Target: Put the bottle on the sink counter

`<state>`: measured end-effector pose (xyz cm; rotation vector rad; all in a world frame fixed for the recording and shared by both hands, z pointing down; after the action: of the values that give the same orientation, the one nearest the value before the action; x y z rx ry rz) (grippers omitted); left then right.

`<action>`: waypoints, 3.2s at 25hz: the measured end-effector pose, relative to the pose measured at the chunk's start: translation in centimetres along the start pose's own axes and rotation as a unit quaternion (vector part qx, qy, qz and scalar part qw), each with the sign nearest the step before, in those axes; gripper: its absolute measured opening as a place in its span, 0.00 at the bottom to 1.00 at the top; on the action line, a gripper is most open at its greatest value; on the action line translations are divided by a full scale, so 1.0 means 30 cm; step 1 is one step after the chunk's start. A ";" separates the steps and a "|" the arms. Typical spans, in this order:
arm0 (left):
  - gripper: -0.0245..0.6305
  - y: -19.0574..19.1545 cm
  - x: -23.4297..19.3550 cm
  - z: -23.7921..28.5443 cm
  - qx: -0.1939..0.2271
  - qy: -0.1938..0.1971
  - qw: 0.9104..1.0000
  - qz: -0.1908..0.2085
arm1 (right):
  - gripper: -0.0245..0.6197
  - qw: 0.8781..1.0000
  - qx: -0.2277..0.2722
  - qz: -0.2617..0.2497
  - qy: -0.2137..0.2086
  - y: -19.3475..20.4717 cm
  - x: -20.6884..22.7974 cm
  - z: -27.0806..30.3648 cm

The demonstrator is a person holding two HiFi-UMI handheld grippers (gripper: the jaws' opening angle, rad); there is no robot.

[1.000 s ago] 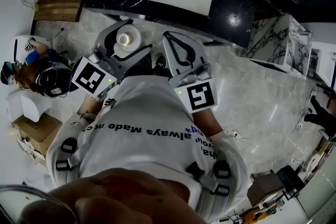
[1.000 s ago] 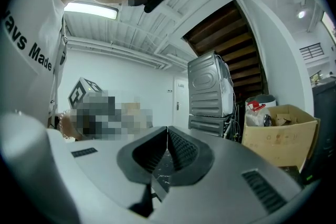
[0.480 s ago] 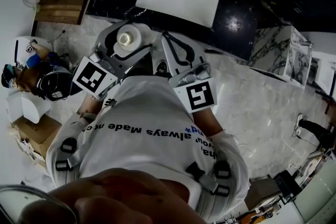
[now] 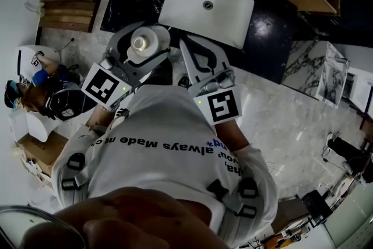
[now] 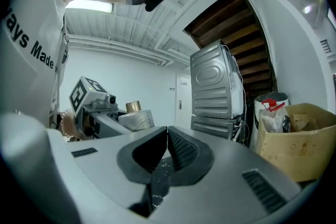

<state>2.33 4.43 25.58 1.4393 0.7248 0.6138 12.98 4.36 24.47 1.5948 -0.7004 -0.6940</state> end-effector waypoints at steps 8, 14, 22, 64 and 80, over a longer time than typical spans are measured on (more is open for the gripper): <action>0.55 -0.011 -0.273 -0.010 0.000 0.002 1.000 -0.005 | 0.05 1.000 0.009 -0.003 -0.001 0.025 0.031 0.288; 0.55 -0.029 -0.443 -0.029 -0.004 -0.002 1.000 -0.005 | 0.05 1.000 0.014 -0.004 0.000 0.034 0.052 0.467; 0.55 -0.030 -0.624 -0.063 -0.010 -0.006 1.000 -0.003 | 0.05 1.000 0.005 -0.002 -0.011 0.076 0.049 0.657; 0.55 0.125 -0.759 0.179 -0.075 -0.036 0.997 0.003 | 0.05 0.998 -0.041 0.023 -0.038 0.265 0.292 0.714; 0.55 0.305 -0.936 0.217 -0.095 -0.049 0.994 -0.011 | 0.05 0.999 -0.036 0.017 -0.016 0.438 0.348 0.835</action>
<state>-10.51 -20.57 36.72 1.2749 0.5891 0.5758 -0.28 -21.02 33.89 1.5045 -0.7172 -0.7131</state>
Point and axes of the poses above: the fingertips, and each gripper's own axes: z forward along the fingers, x to its right, y out of its underside, the point moved 4 cm from there along -z, backward along the fingers, and after that the axes turned 14 degrees about x, right-handed, at the moved point
